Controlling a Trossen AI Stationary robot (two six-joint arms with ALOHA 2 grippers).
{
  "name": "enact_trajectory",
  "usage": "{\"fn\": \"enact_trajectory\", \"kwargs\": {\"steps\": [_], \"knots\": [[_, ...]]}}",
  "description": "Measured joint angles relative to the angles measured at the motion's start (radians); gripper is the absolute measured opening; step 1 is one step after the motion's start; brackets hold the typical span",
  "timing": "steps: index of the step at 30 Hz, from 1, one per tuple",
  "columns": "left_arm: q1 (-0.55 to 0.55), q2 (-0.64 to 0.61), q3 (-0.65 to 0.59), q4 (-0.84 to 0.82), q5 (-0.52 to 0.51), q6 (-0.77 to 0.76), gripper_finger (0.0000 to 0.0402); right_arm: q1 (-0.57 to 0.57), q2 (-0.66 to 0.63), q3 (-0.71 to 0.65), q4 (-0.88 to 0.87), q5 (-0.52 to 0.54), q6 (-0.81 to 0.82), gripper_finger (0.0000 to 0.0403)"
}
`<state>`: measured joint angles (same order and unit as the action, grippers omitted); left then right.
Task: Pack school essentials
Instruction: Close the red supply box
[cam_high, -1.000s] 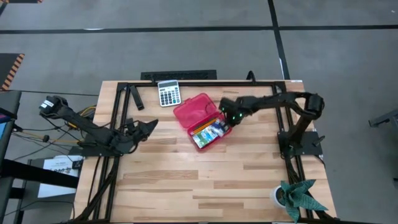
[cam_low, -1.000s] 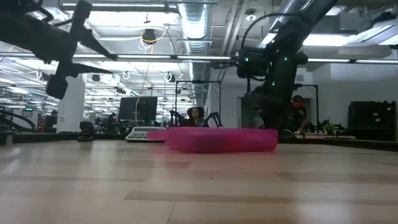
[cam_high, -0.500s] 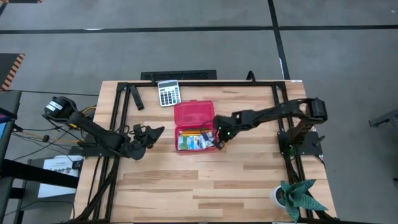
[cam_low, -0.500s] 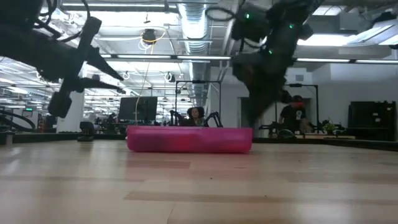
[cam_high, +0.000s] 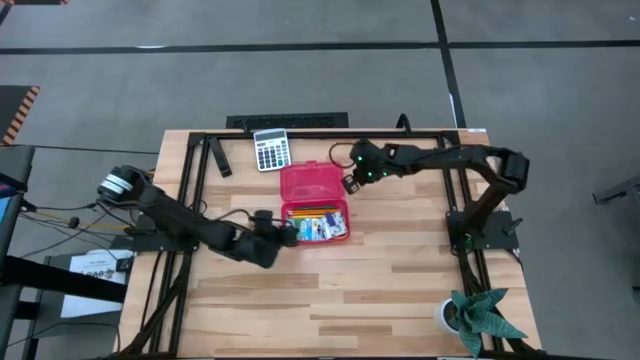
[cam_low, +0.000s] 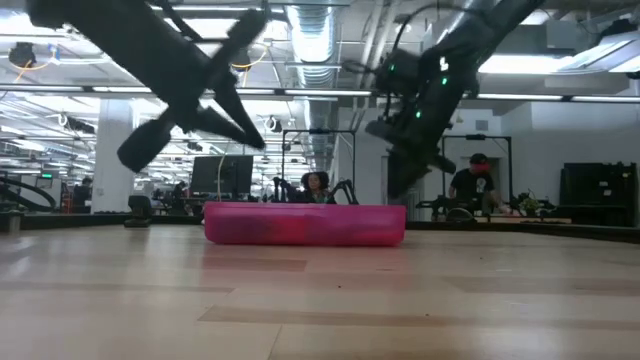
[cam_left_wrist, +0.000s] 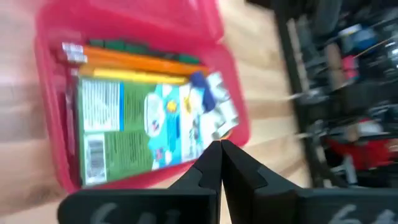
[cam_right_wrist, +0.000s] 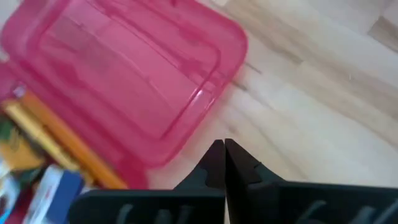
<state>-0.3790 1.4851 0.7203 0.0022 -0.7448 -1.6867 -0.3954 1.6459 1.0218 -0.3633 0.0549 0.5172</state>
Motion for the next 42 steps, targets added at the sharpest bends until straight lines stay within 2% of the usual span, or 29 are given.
{"fn": "enact_trajectory", "kwargs": {"steps": [3, 5, 7, 10, 18, 24, 33, 42], "knots": [[0.010, 0.087, 0.066, -0.054, 0.057, -0.030, 0.0000, -0.069, 0.044, 0.000, 0.046, -0.013, -0.011, 0.0007], [0.010, 0.133, 0.086, -0.060, 0.069, -0.048, 0.0000, -0.120, 0.068, 0.005, 0.060, -0.059, -0.039, 0.0005], [0.011, 0.163, 0.098, -0.056, 0.088, -0.071, 0.0000, -0.166, 0.090, 0.038, 0.044, -0.114, -0.067, 0.0003], [0.019, 0.194, 0.103, -0.061, 0.135, -0.107, 0.0000, -0.200, 0.125, 0.104, -0.005, -0.134, -0.099, 0.0002], [0.051, 0.204, 0.102, -0.086, 0.166, -0.117, 0.0000, -0.240, 0.296, 0.361, -0.233, -0.133, -0.308, 0.0003], [0.076, 0.204, 0.102, -0.108, 0.191, -0.127, 0.0000, -0.270, 0.430, 0.558, -0.322, -0.109, -0.437, 0.0004], [0.103, 0.204, 0.102, -0.141, 0.217, -0.132, 0.0000, -0.251, 0.598, 0.757, -0.517, -0.134, -0.597, 0.0004], [0.129, 0.203, 0.102, -0.163, 0.236, -0.110, 0.0000, -0.189, 0.612, 0.809, -0.528, -0.172, -0.728, 0.0003]]}}
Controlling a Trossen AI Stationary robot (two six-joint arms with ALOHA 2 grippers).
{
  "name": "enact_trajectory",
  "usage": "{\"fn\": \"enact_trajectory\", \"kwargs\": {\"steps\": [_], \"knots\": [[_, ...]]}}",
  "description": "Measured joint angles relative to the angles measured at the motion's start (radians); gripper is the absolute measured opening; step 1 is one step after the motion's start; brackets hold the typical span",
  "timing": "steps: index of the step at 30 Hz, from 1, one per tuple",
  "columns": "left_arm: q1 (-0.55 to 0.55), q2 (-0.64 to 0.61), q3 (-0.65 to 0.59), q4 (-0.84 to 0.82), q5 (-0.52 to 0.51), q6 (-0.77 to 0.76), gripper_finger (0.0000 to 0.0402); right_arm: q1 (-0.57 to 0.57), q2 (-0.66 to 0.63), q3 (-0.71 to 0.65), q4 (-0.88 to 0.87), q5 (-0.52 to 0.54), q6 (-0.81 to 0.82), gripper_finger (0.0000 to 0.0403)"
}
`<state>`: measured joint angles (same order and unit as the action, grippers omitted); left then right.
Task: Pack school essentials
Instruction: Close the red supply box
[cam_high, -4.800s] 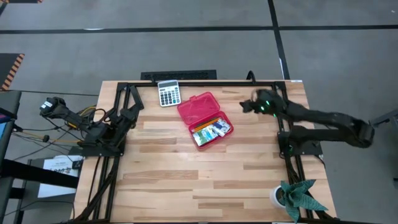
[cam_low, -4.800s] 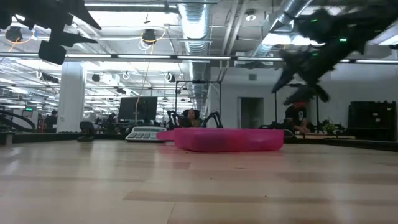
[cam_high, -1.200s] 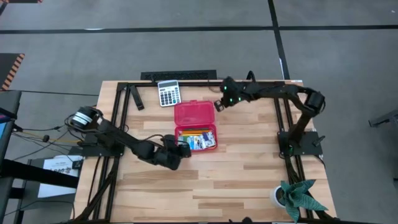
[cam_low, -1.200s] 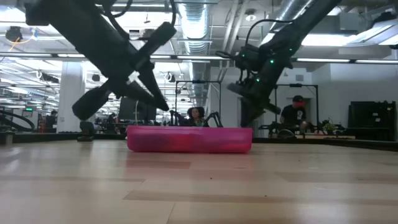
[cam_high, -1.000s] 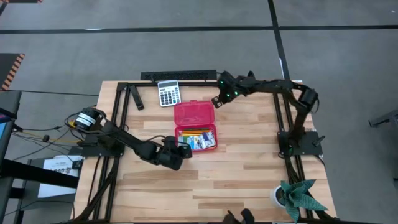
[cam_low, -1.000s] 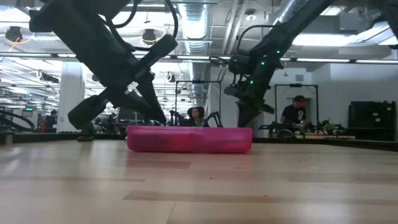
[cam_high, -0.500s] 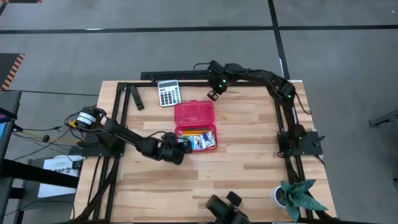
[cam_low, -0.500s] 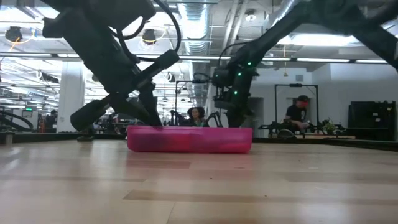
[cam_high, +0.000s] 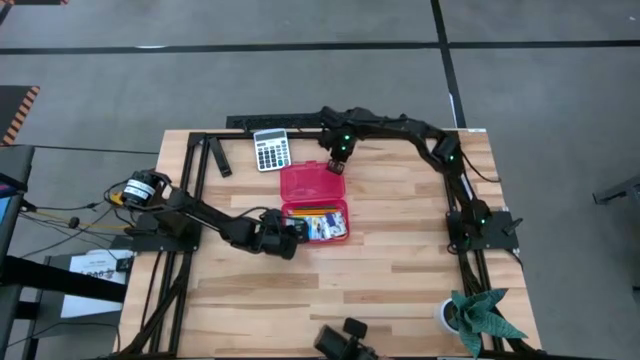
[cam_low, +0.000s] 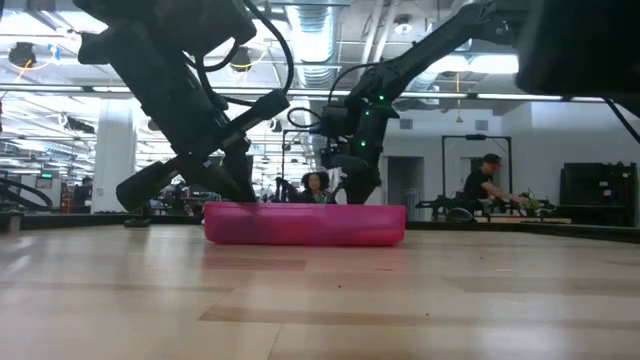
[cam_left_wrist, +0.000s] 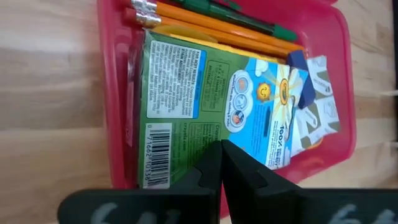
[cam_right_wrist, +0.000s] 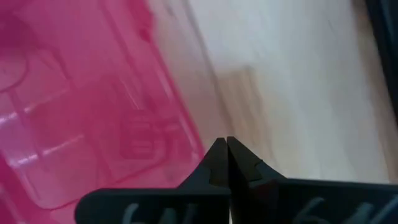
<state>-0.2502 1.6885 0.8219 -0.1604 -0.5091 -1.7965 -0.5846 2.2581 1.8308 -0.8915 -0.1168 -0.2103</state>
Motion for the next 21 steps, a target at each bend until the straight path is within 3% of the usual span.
{"fn": "enact_trajectory", "kwargs": {"steps": [12, 21], "knots": [[0.011, 0.000, 0.000, -0.013, -0.002, 0.008, 0.0000, 0.049, 0.000, 0.087, -0.111, -0.125, -0.057, 0.0003], [0.011, 0.000, 0.000, -0.015, 0.000, 0.013, 0.0000, 0.014, 0.006, 0.111, 0.024, 0.068, -0.025, 0.0003]]}}
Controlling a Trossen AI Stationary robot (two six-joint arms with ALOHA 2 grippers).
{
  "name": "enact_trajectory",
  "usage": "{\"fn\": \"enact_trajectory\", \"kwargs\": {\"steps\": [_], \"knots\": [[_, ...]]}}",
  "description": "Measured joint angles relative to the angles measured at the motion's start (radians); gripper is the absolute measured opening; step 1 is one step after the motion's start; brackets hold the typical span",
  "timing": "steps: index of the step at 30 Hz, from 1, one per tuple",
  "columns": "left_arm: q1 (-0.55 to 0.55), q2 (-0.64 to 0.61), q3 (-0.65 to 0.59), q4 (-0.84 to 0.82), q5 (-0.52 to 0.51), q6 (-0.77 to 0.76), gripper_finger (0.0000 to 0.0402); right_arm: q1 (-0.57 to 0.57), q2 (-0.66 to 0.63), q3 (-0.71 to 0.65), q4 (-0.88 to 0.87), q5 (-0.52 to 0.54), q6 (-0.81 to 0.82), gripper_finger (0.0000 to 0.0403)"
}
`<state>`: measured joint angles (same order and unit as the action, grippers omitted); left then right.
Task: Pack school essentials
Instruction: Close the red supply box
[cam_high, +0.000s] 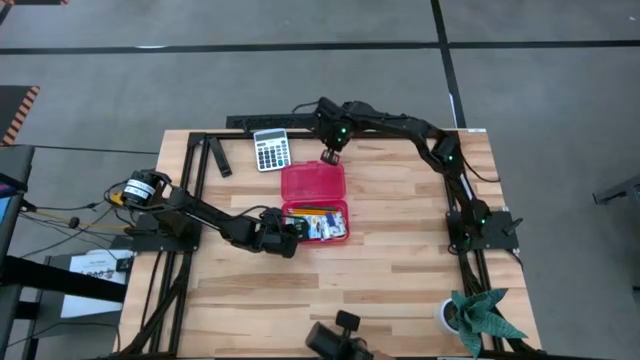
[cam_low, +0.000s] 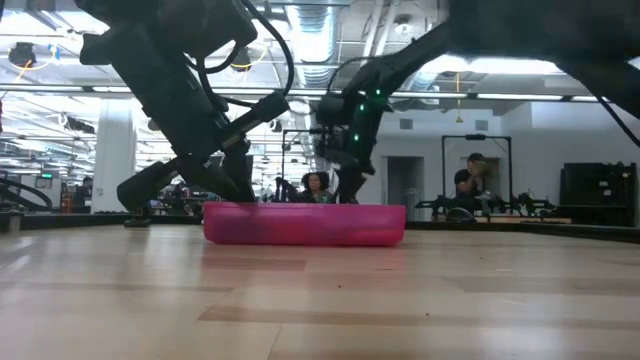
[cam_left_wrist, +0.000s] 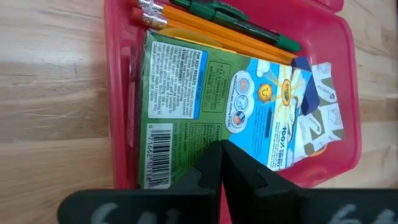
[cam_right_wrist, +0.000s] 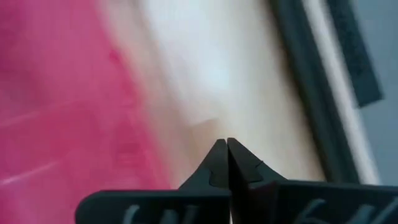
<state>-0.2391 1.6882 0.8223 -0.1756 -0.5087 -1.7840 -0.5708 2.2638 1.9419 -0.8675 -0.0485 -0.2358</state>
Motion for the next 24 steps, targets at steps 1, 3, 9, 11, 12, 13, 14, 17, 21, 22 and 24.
{"fn": "enact_trajectory", "kwargs": {"steps": [1, 3, 9, 11, 12, 13, 14, 17, 21, 22, 24], "knots": [[0.000, 0.000, 0.000, 0.000, 0.000, 0.000, 0.0000, -0.007, 0.010, 0.000, 0.001, 0.002, 0.006, 0.0003], [0.000, 0.000, 0.000, 0.000, 0.001, 0.000, 0.0000, -0.011, 0.031, -0.001, -0.027, 0.000, 0.024, 0.0003], [0.000, 0.000, 0.000, 0.000, 0.005, 0.011, 0.0000, -0.006, 0.054, -0.007, -0.161, -0.053, -0.016, 0.0002], [0.000, 0.000, 0.000, 0.000, 0.004, 0.011, 0.0000, 0.001, 0.059, -0.009, -0.156, -0.055, -0.016, 0.0003], [0.001, 0.000, 0.000, 0.000, 0.004, 0.011, 0.0000, 0.003, 0.060, -0.011, -0.163, -0.055, -0.018, 0.0003], [0.001, 0.000, 0.000, 0.000, 0.005, 0.011, 0.0000, 0.008, 0.059, -0.011, -0.167, -0.057, -0.024, 0.0003], [0.000, 0.000, 0.000, 0.000, 0.006, 0.013, 0.0000, 0.012, 0.056, -0.011, -0.161, -0.064, -0.031, 0.0002], [0.000, 0.000, 0.000, -0.002, 0.009, 0.016, 0.0000, 0.022, 0.056, 0.000, -0.171, -0.092, -0.034, 0.0002], [0.000, 0.000, 0.000, -0.002, 0.009, 0.015, 0.0000, 0.043, 0.055, 0.000, -0.200, -0.098, -0.035, 0.0003], [0.000, 0.000, 0.000, -0.003, 0.009, 0.017, 0.0000, 0.047, 0.048, 0.000, -0.211, -0.099, -0.035, 0.0003], [0.000, 0.000, 0.000, -0.006, 0.008, 0.019, 0.0000, 0.058, 0.027, 0.000, -0.223, -0.100, -0.036, 0.0002]]}}
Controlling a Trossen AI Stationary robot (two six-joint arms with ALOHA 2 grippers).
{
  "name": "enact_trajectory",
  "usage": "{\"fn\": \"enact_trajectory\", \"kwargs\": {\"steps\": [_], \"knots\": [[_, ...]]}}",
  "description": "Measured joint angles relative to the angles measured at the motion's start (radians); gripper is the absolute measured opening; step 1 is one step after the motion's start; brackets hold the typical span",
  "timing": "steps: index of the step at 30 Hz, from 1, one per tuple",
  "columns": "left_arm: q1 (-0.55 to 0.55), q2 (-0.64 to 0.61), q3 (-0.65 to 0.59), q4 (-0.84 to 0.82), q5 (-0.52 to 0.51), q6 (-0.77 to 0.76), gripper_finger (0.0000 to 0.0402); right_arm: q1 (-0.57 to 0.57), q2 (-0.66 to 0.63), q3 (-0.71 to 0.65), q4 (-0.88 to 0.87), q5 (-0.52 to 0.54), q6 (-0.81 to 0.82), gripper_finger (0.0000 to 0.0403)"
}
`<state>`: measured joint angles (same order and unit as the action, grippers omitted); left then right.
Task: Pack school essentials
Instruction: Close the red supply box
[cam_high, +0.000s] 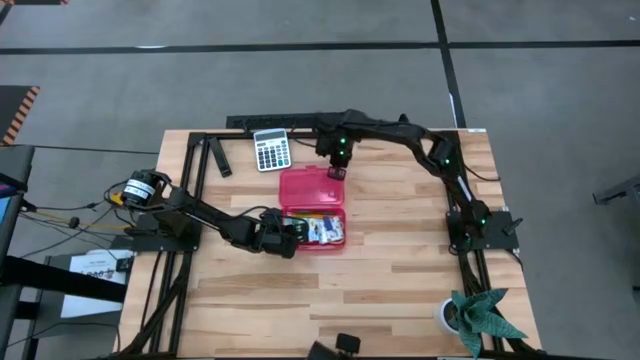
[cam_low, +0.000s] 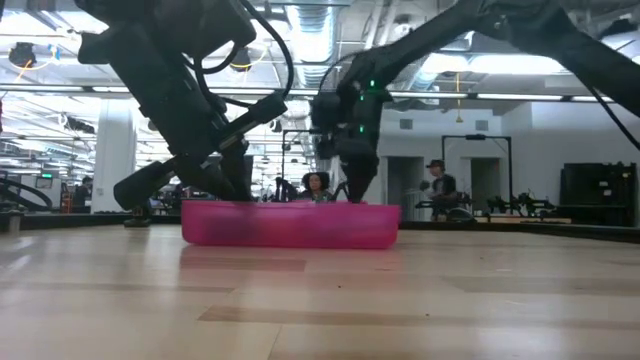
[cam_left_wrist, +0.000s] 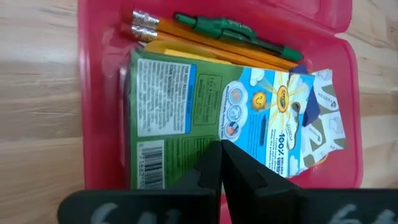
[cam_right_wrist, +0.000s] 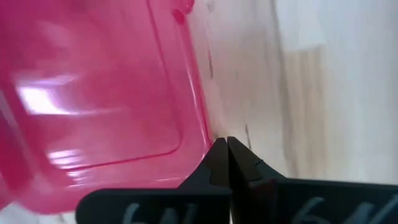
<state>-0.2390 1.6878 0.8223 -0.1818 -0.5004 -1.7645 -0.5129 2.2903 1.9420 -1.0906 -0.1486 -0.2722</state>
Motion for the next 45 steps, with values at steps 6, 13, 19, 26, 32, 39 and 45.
{"fn": "enact_trajectory", "kwargs": {"steps": [6, 13, 19, 26, 32, 39, 45], "knots": [[0.000, 0.000, 0.000, -0.011, -0.001, -0.001, 0.0000, 0.035, -0.092, 0.001, -0.003, -0.001, -0.014, 0.0003], [0.000, 0.000, 0.000, -0.013, -0.007, -0.001, 0.0000, 0.099, -0.201, 0.003, -0.024, -0.008, 0.009, 0.0002], [0.000, 0.000, 0.000, -0.015, -0.027, -0.001, 0.0000, 0.187, -0.241, 0.003, -0.062, -0.005, 0.042, 0.0003], [0.000, -0.001, 0.000, -0.013, -0.045, -0.001, 0.0000, 0.278, -0.257, 0.005, -0.088, -0.016, 0.087, 0.0003], [0.002, 0.000, 0.000, -0.015, -0.070, -0.002, 0.0000, 0.353, -0.259, -0.017, -0.083, -0.052, 0.134, 0.0003], [-0.002, -0.015, -0.001, 0.024, -0.046, 0.021, 0.0000, 0.434, -0.256, -0.075, -0.027, -0.043, 0.142, 0.0004], [-0.004, -0.124, 0.054, 0.039, 0.175, 0.157, 0.0000, 0.436, -0.256, -0.083, -0.017, -0.040, 0.145, 0.0002]]}}
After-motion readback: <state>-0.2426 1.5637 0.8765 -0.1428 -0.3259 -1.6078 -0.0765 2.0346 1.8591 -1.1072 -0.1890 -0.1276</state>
